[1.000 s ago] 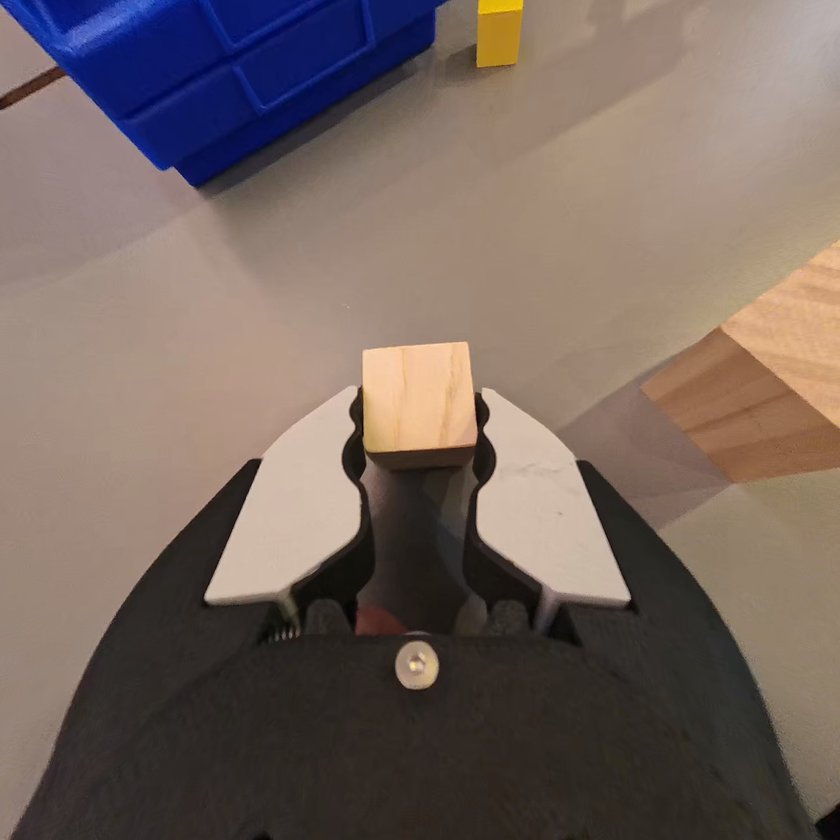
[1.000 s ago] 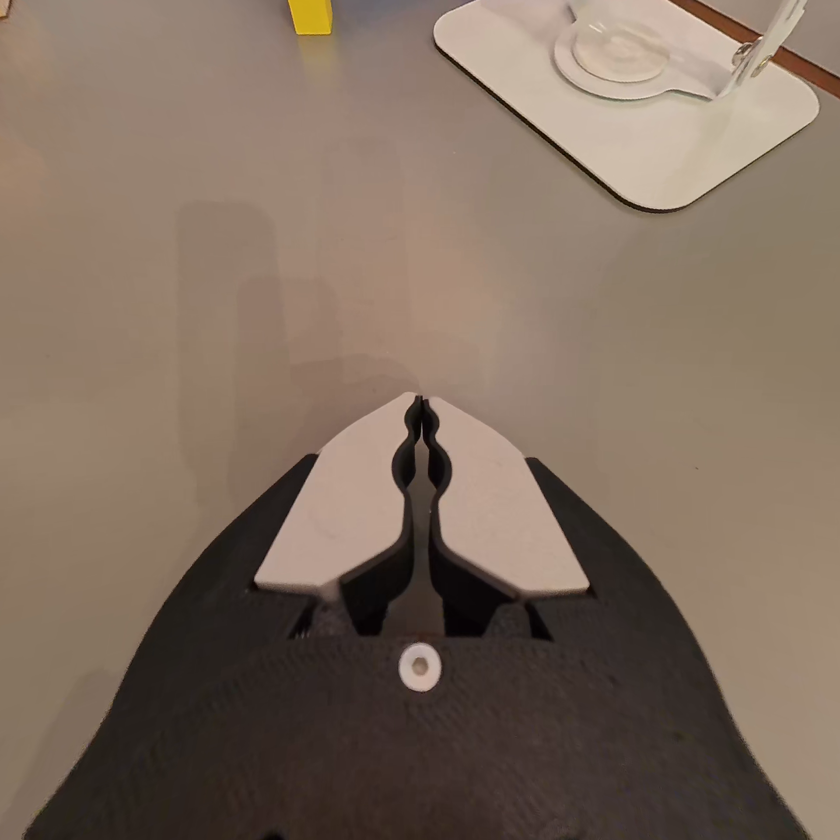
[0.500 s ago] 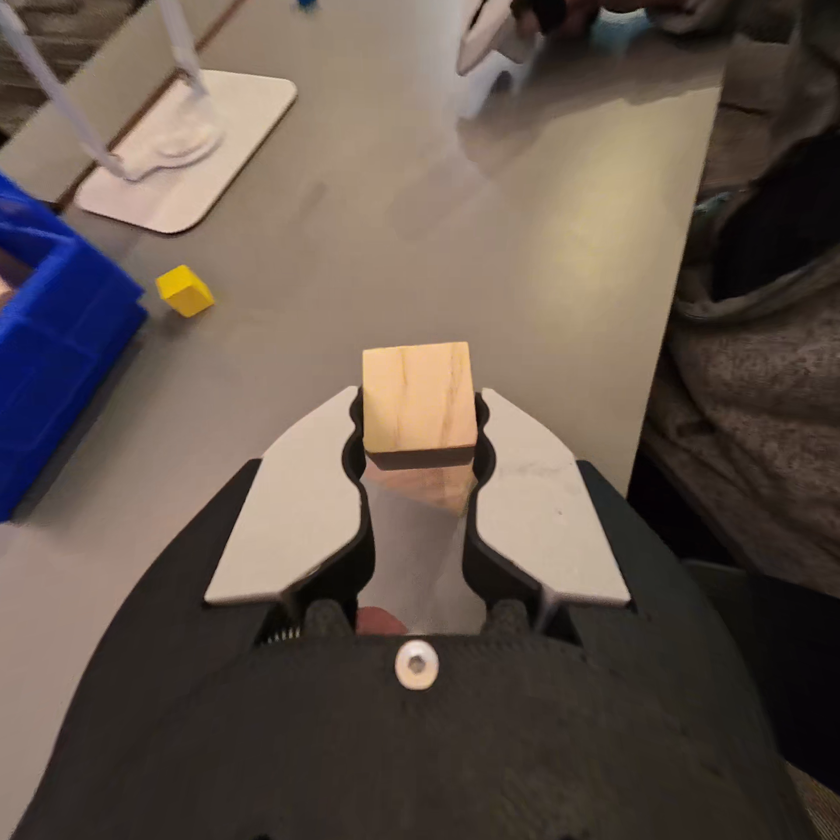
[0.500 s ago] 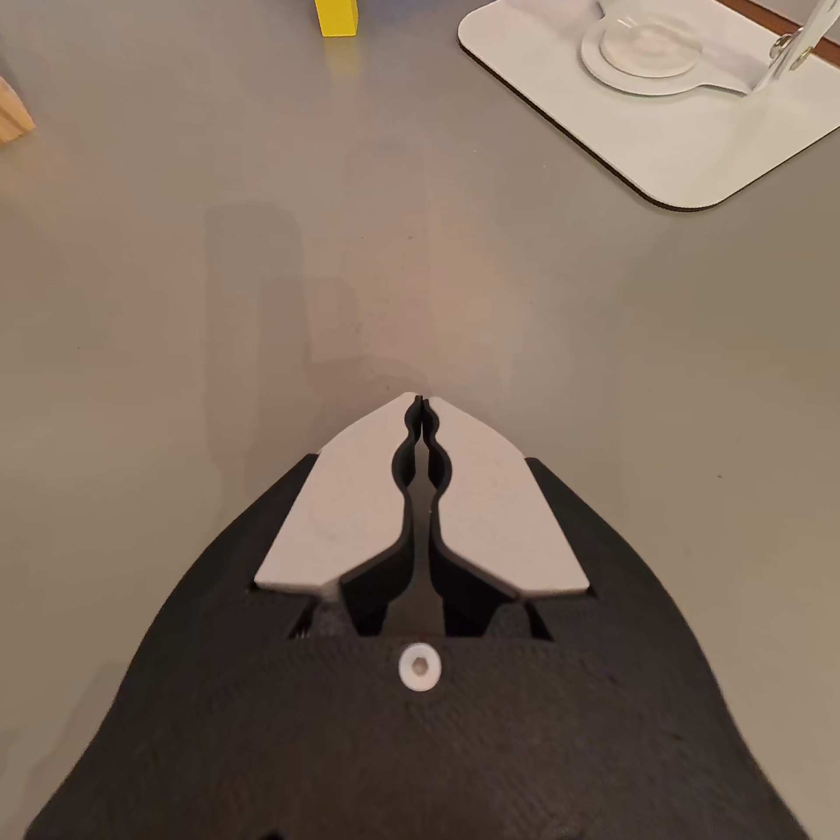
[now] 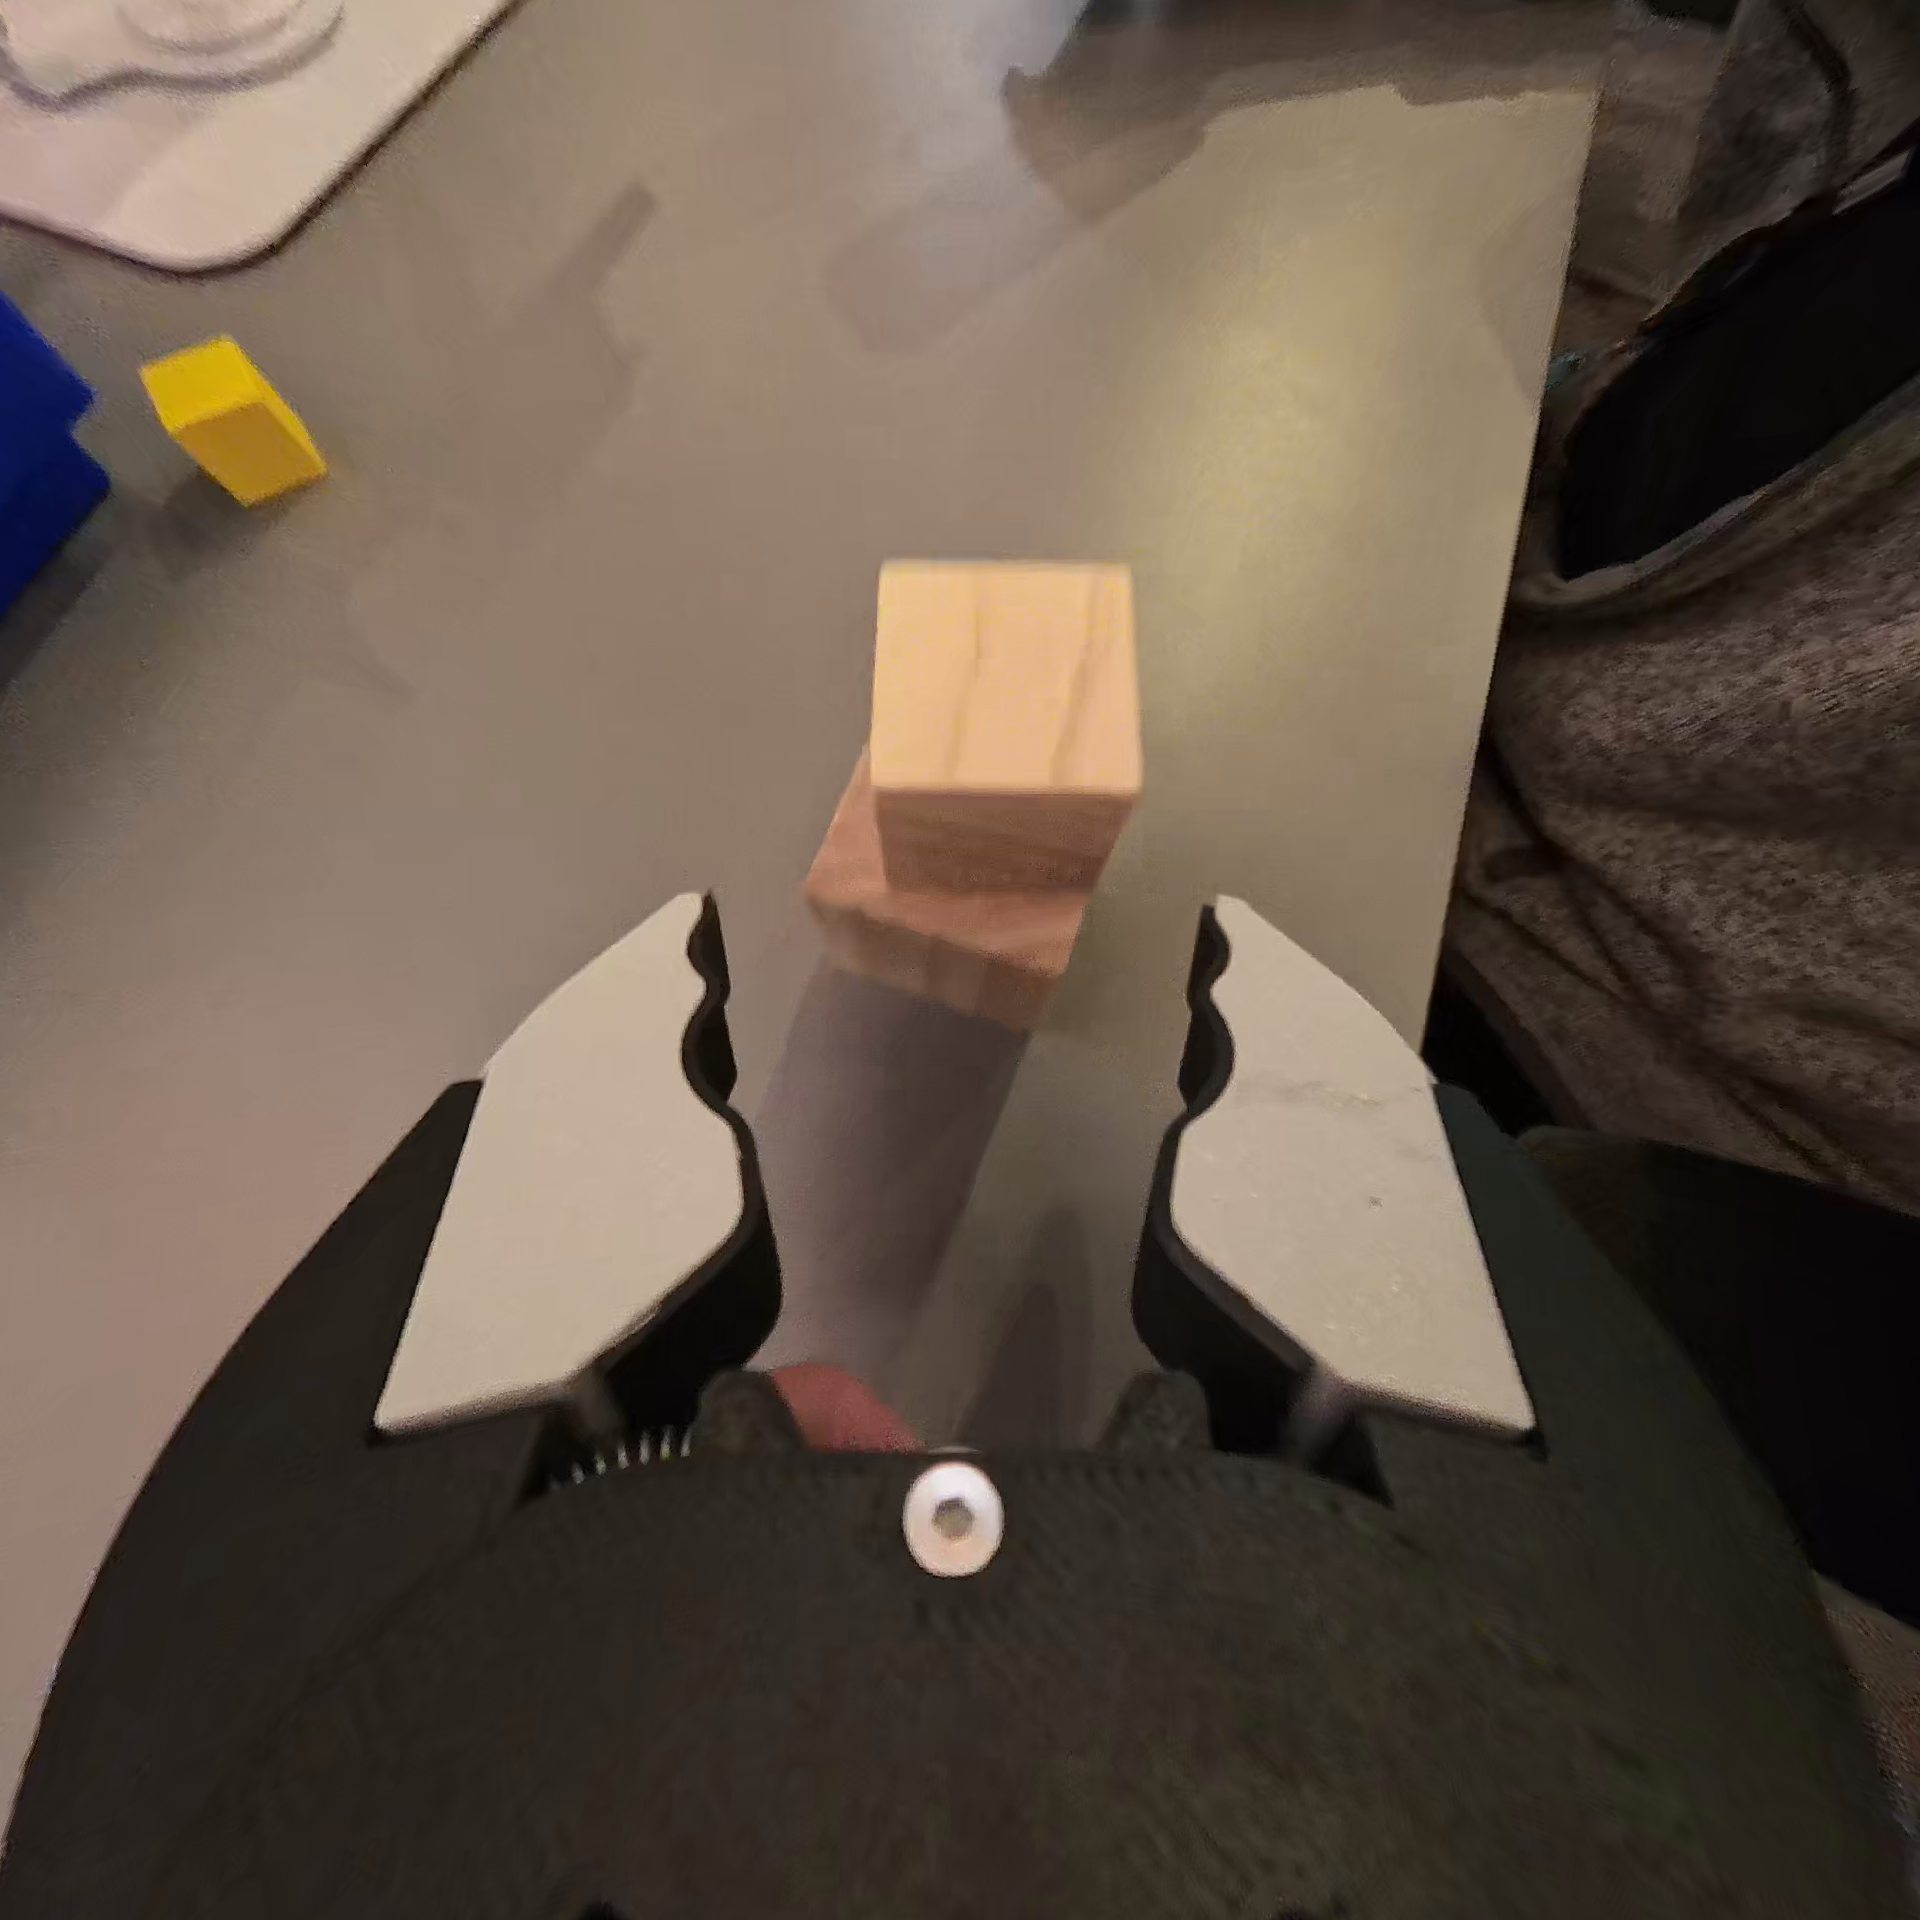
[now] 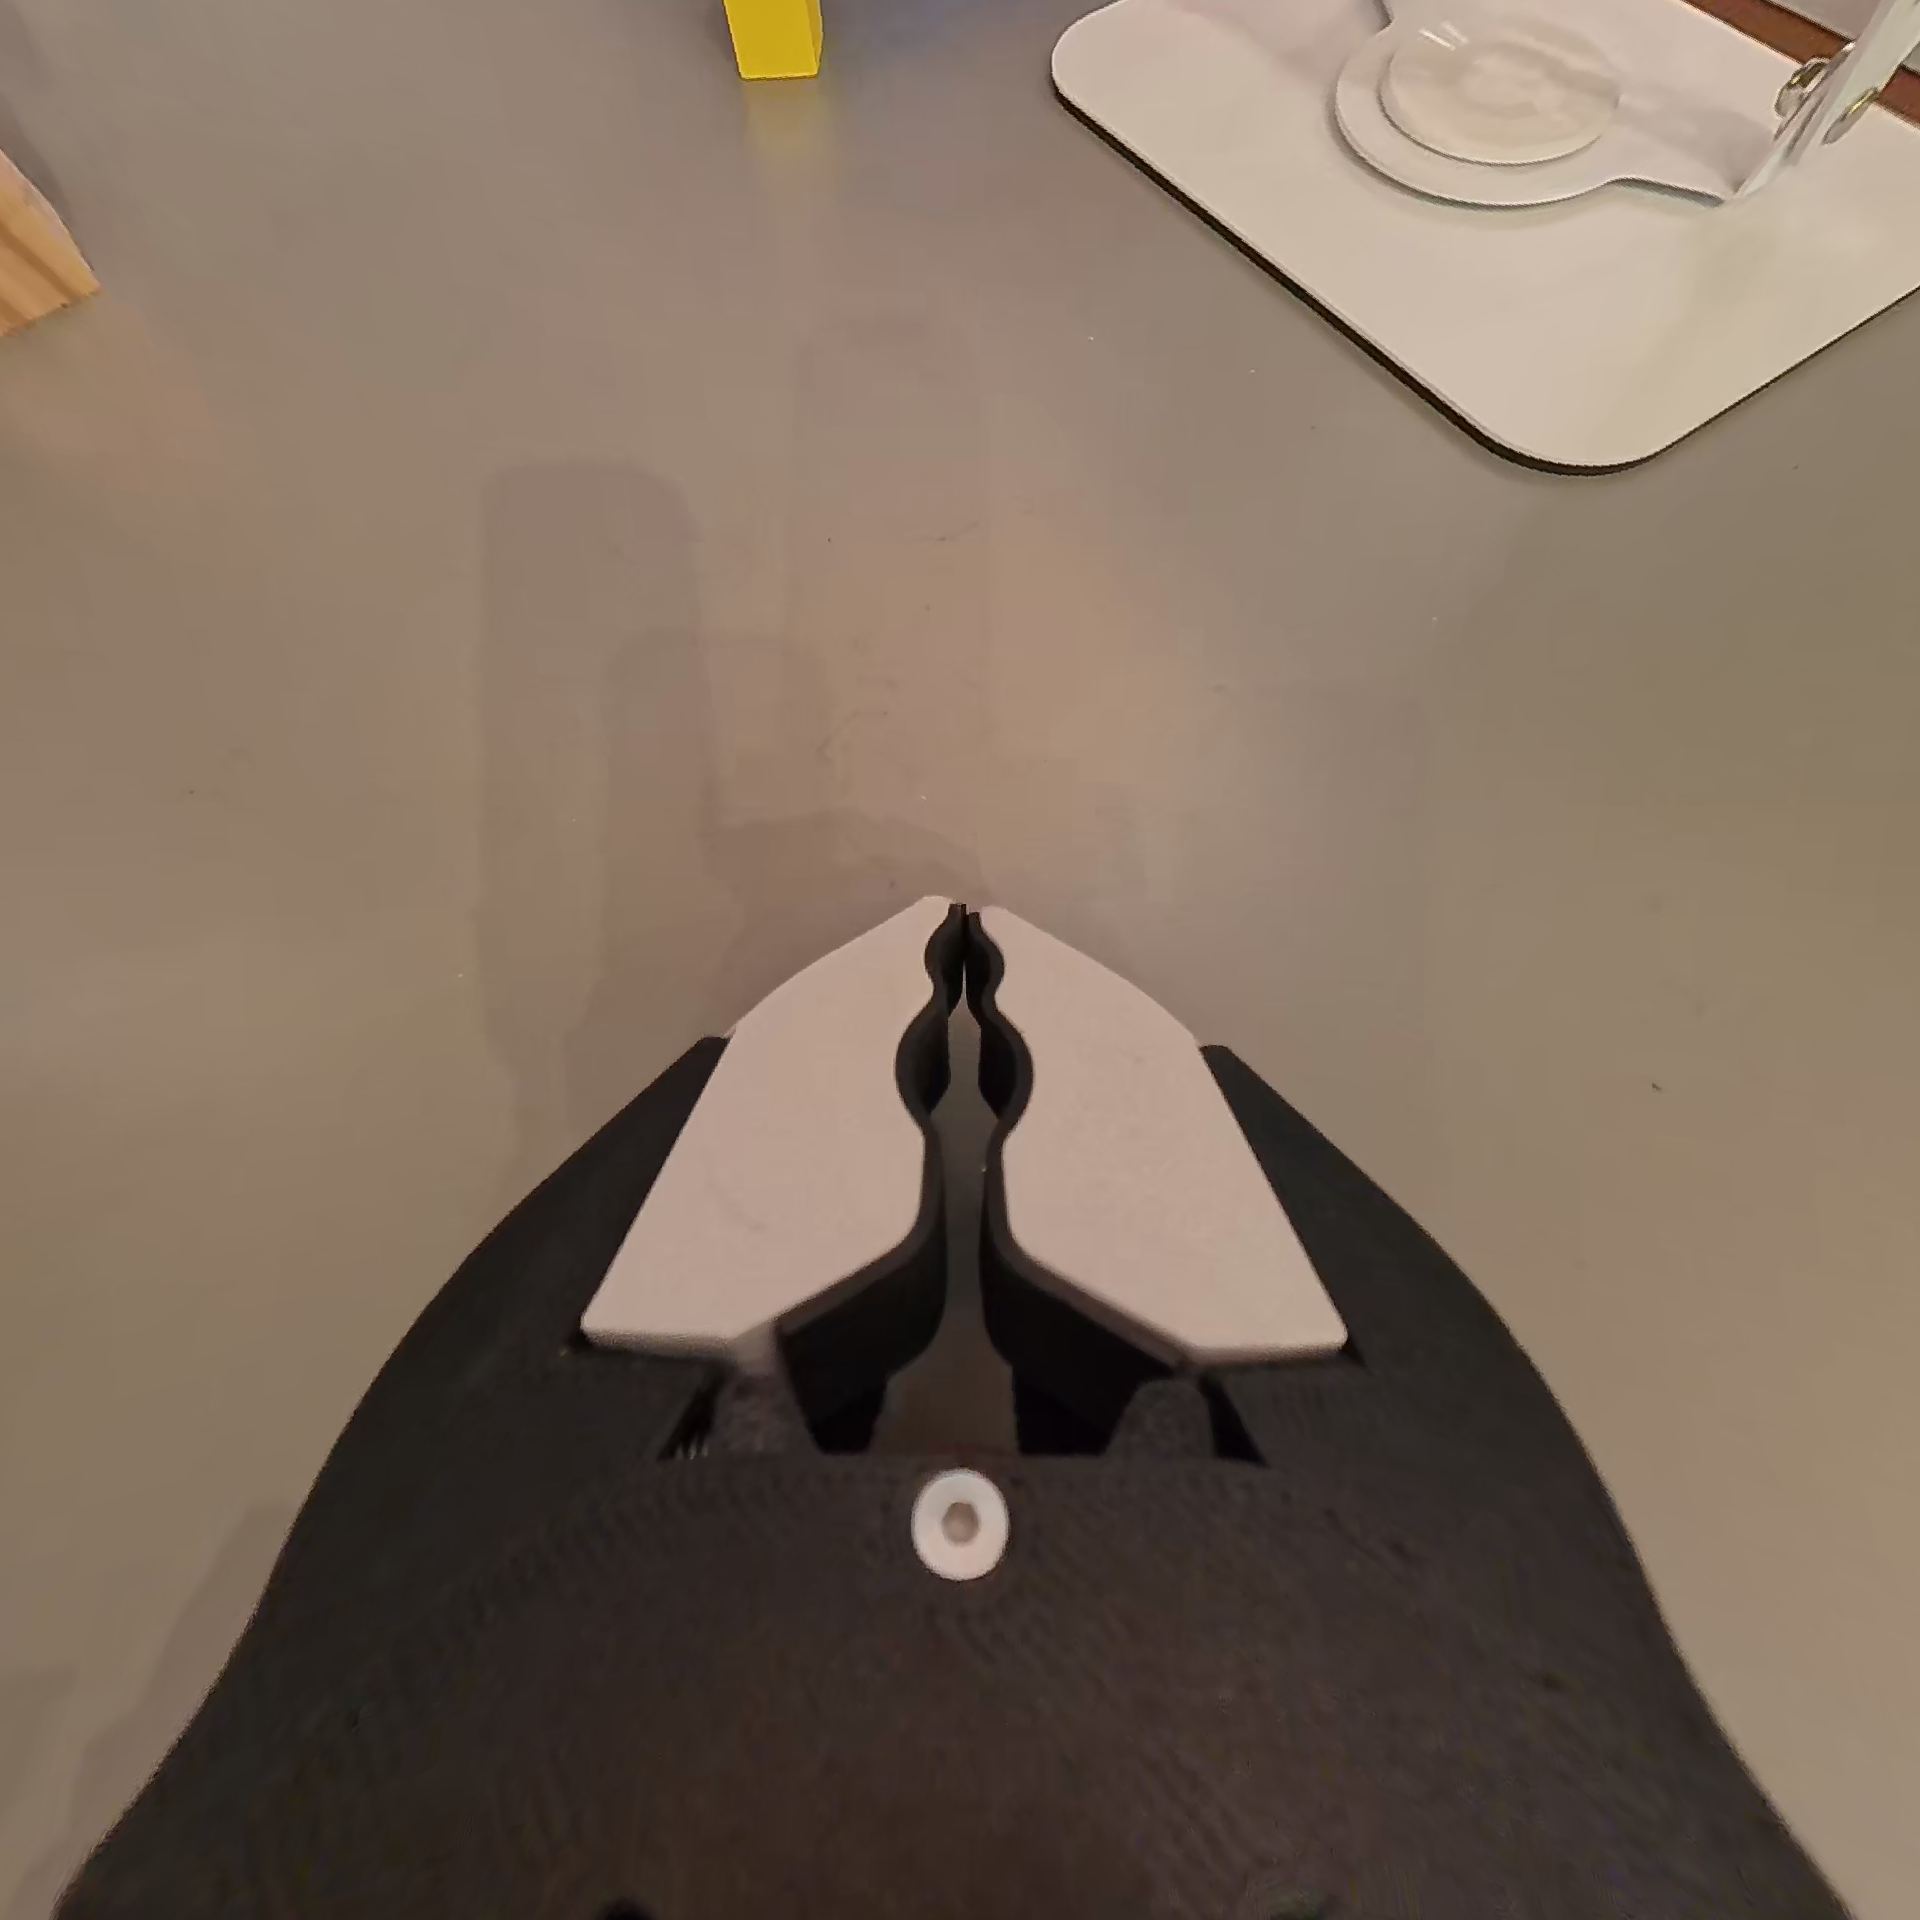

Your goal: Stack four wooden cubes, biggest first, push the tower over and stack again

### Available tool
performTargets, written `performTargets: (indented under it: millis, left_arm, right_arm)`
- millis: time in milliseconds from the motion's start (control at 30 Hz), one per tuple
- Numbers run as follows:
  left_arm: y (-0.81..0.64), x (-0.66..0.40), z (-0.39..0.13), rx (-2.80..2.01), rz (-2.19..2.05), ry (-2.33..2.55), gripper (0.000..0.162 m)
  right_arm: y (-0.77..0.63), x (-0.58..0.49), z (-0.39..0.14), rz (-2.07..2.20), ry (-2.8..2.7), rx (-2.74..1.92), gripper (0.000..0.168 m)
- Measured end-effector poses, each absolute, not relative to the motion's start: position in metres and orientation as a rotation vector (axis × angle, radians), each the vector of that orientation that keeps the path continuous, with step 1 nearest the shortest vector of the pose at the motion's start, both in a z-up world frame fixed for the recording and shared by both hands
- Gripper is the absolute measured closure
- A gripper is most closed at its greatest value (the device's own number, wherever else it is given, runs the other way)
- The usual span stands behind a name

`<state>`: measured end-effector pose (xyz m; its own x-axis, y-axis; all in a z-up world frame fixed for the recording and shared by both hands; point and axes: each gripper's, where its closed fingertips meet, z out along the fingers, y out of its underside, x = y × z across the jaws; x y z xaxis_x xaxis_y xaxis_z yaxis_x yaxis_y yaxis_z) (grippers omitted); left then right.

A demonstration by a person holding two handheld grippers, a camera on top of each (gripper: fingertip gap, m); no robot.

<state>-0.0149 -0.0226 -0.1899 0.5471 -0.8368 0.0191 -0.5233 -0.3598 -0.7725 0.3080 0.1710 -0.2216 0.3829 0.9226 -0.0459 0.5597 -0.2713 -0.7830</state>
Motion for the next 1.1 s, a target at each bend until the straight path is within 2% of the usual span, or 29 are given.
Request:
performTargets:
  millis: [133, 200, 367, 767, 900, 933, 967, 1033, 1100]
  left_arm:
    - [-0.02, -0.011, -0.216, -2.096, -0.576, 1.138, 0.086]
    - [-0.013, -0.001, -0.219, -2.061, -0.601, 1.165, 0.1]
    - [0.012, 0.043, -0.211, -1.94, -0.625, 1.247, 0.102]
    - [0.123, 0.275, -0.215, -1.838, -0.662, 1.419, 0.102]
    - [0.128, 0.286, -0.217, -1.859, -0.688, 1.406, 0.099]
    - [0.131, 0.278, -0.217, -1.871, -0.657, 1.383, 0.079]
    - [0.133, 0.267, -0.213, -1.858, -0.644, 1.347, 0.069]
    - [0.138, 0.23, -0.202, -1.874, -0.642, 1.23, 0.068]
    - [0.161, 0.168, -0.193, -1.897, -0.502, 1.032, 0.075]
  right_arm:
    - [0.171, 0.308, -0.222, 0.672, -1.275, -1.953, 0.168]
    - [0.171, 0.308, -0.222, 0.671, -1.274, -1.953, 0.168]
    - [0.172, 0.311, -0.218, 0.695, -1.248, -1.954, 0.168]
    - [0.203, 0.359, -0.213, 0.658, -1.102, -1.995, 0.168]
    - [0.206, 0.367, -0.214, 0.669, -1.094, -1.998, 0.168]
    - [0.206, 0.367, -0.213, 0.675, -1.095, -1.995, 0.168]
    - [0.206, 0.367, -0.212, 0.682, -1.094, -1.99, 0.168]
    - [0.206, 0.368, -0.21, 0.689, -1.095, -1.983, 0.168]
    - [0.206, 0.369, -0.21, 0.703, -1.094, -1.979, 0.168]
